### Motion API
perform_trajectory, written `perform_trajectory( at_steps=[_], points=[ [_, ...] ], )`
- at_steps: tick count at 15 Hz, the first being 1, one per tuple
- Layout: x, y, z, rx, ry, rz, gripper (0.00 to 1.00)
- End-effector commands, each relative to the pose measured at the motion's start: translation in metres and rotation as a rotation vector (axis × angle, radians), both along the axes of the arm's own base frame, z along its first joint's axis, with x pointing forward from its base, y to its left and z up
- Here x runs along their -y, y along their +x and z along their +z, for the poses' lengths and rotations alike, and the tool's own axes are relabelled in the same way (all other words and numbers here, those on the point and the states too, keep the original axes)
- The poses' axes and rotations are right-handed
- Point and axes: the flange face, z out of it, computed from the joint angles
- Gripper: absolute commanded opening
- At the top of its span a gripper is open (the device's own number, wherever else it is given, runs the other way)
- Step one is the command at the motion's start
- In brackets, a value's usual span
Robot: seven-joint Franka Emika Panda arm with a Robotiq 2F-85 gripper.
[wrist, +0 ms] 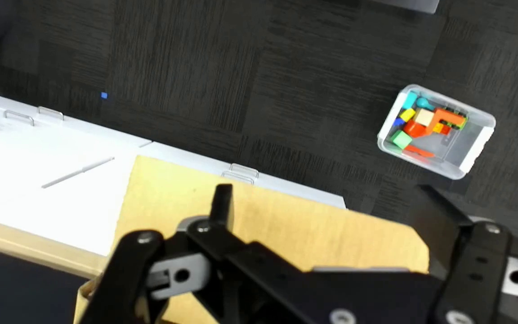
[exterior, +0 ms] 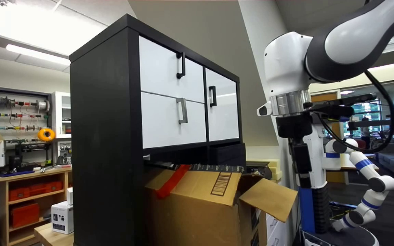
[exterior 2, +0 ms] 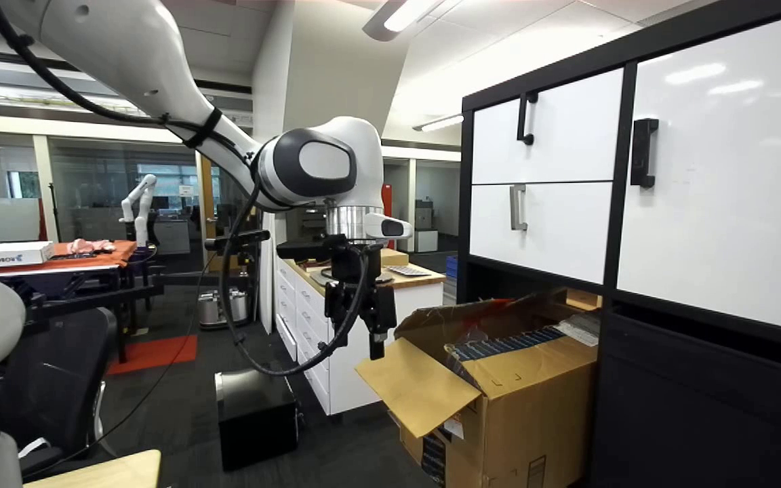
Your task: Push the box into the shelf
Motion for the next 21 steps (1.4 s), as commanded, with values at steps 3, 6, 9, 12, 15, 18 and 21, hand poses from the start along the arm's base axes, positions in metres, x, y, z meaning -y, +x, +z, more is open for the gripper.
perform_trajectory(
  at_steps=[3,6,9,12,15,18,21],
  points=[
    [0.016,-0.001,-0.018,0.138,0.074,-0.014,1.0],
    [0.027,-0.005,-0.034,0.186,0.099,-0.021,1.0],
    [0.032,-0.012,-0.046,0.259,0.117,-0.044,1.0],
    [0.031,-0.021,-0.058,0.337,0.132,-0.066,1.0],
    [0.03,-0.033,-0.074,0.394,0.133,-0.07,1.0],
    [0.033,-0.026,-0.085,0.425,0.133,-0.079,1.0],
    [0.038,-0.026,-0.097,0.445,0.14,-0.097,1.0]
  ],
)
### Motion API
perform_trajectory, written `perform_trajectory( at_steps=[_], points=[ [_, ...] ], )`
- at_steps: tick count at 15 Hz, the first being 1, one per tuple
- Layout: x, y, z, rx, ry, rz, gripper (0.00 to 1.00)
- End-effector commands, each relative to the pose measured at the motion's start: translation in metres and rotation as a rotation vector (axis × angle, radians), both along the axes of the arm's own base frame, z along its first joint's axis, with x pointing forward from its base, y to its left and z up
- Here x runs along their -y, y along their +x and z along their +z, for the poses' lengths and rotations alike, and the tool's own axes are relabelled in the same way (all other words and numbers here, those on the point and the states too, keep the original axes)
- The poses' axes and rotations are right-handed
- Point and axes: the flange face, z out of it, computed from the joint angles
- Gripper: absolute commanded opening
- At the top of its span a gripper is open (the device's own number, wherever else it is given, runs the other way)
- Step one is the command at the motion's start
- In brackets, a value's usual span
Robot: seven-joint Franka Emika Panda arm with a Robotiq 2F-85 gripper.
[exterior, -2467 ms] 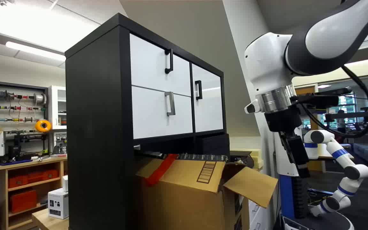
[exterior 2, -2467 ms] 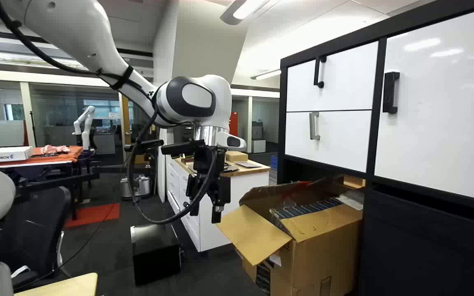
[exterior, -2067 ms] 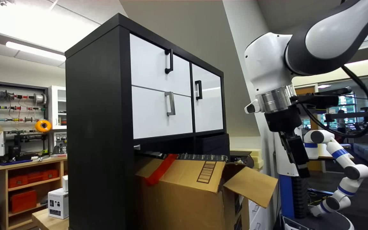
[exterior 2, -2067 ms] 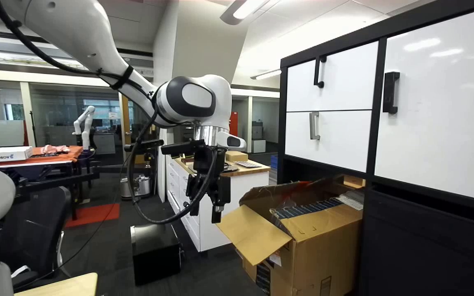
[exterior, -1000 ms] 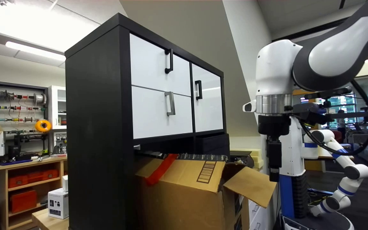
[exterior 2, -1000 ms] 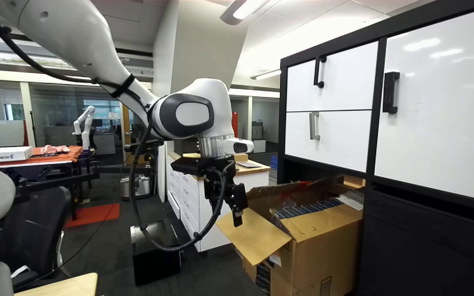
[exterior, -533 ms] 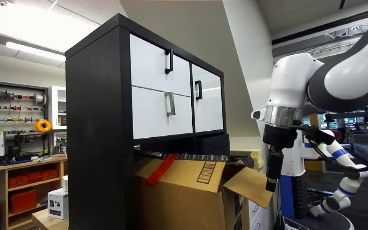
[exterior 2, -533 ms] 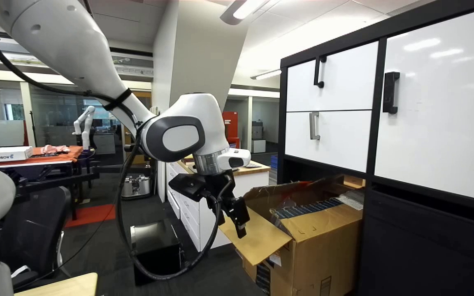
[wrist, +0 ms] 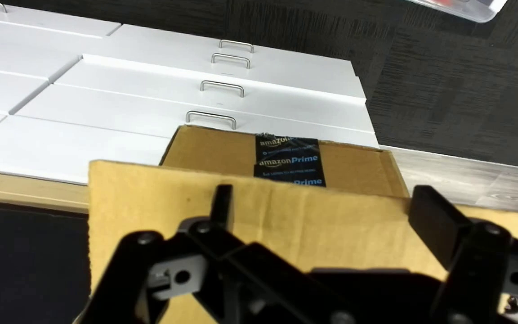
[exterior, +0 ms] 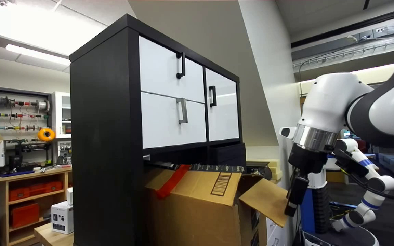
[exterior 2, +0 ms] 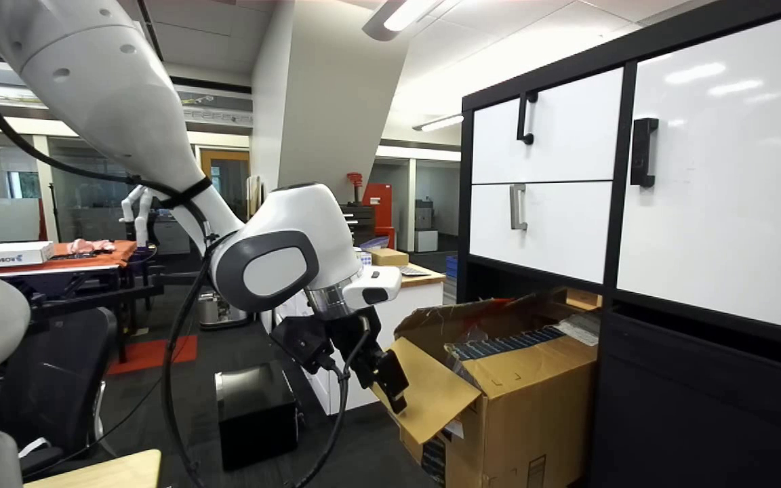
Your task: Push the box into the shelf
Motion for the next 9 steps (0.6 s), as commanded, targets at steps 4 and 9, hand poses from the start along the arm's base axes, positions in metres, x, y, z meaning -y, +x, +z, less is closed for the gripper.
perform_trajectory(
  at_steps=[4,9],
  points=[
    [0.007,0.006,-0.027,0.042,0.023,-0.047,0.67],
    [-0.001,0.014,-0.038,0.08,0.039,-0.035,0.34]
  ],
)
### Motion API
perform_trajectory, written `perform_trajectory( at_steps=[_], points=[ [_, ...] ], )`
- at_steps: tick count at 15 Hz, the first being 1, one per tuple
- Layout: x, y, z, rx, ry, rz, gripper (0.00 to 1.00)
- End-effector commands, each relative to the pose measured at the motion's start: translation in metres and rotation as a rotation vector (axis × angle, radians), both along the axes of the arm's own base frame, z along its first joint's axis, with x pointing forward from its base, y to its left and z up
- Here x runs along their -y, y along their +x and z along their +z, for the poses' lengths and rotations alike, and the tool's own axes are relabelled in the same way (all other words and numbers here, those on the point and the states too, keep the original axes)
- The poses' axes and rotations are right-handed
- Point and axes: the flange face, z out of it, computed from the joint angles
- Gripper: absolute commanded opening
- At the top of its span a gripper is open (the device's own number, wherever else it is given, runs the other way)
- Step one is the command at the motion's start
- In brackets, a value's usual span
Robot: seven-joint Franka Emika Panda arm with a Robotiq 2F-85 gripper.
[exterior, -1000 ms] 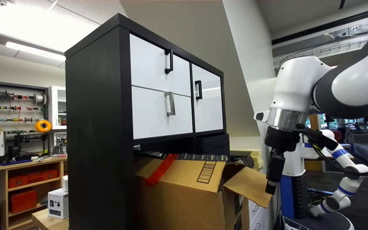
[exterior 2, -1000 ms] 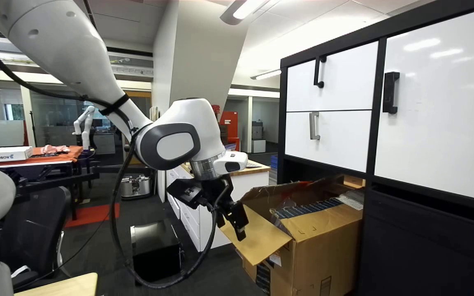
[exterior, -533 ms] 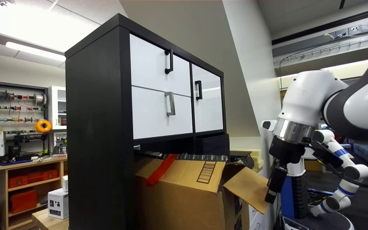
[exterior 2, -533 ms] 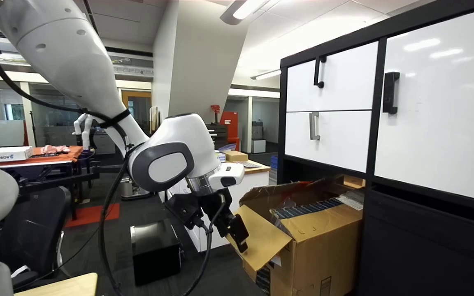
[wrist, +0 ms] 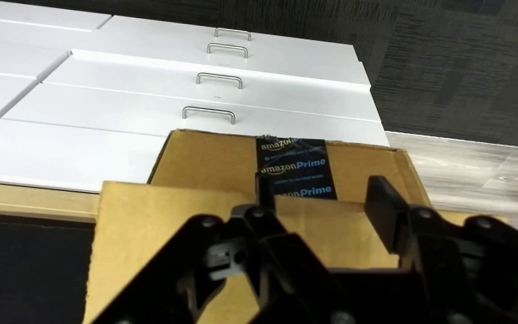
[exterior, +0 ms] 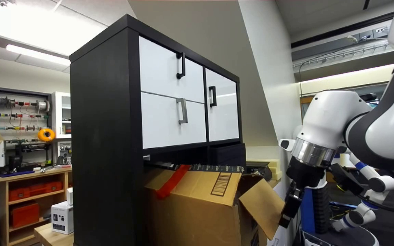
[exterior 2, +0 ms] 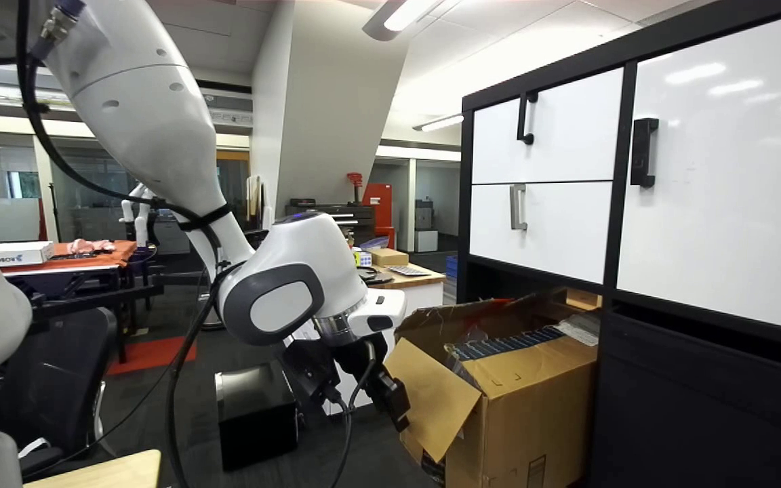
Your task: Push the box into the shelf
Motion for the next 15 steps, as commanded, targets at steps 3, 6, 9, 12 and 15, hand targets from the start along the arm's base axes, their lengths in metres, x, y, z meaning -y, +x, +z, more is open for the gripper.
perform_trajectory(
  at_steps=[3,6,9,12,15],
  points=[
    [-0.006,0.015,-0.004,0.077,0.016,0.0,0.13],
    [-0.002,0.023,-0.001,0.11,0.014,0.001,0.03],
    [0.004,0.034,0.001,0.142,0.007,0.002,0.0],
    [0.011,0.051,-0.004,0.151,0.0,-0.001,0.03],
    [0.011,0.071,-0.008,0.159,-0.006,0.002,0.03]
  ],
)
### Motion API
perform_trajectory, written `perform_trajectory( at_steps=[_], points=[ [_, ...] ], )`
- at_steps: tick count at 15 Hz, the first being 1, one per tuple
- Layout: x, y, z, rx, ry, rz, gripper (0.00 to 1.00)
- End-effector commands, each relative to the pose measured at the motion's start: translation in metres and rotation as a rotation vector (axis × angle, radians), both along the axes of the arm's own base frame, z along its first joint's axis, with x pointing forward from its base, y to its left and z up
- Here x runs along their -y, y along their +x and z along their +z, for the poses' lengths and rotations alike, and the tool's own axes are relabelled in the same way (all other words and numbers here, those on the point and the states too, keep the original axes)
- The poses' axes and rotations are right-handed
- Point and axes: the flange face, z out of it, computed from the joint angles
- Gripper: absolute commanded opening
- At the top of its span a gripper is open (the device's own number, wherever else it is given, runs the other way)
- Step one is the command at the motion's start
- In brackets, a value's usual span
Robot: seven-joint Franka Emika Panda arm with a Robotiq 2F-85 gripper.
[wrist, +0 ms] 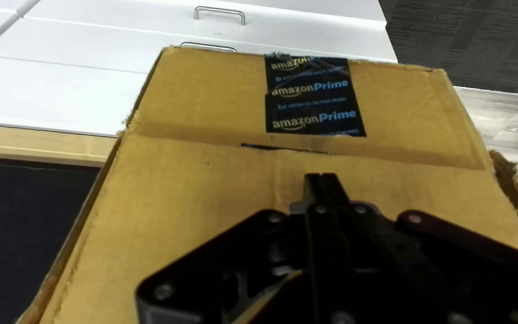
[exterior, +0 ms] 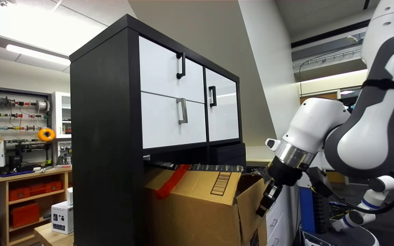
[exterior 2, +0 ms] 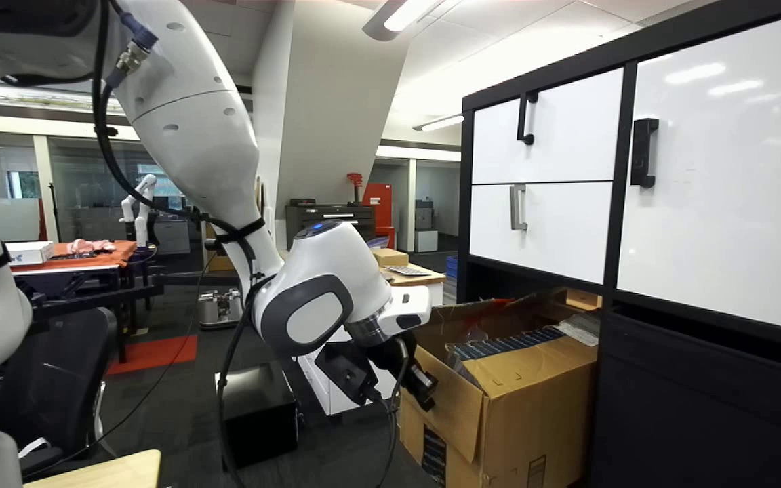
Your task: Push the box into the shelf
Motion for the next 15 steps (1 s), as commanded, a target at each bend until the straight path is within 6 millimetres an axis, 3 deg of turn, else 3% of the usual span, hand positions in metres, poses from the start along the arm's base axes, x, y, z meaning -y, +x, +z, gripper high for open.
perform_trajectory(
  at_steps=[1,8,15],
  points=[
    [0.006,0.03,-0.005,0.037,-0.015,0.004,0.03],
    [-0.002,0.059,-0.008,0.053,-0.032,0.012,0.03],
    [-0.028,0.108,-0.008,0.086,-0.054,0.04,0.03]
  ],
)
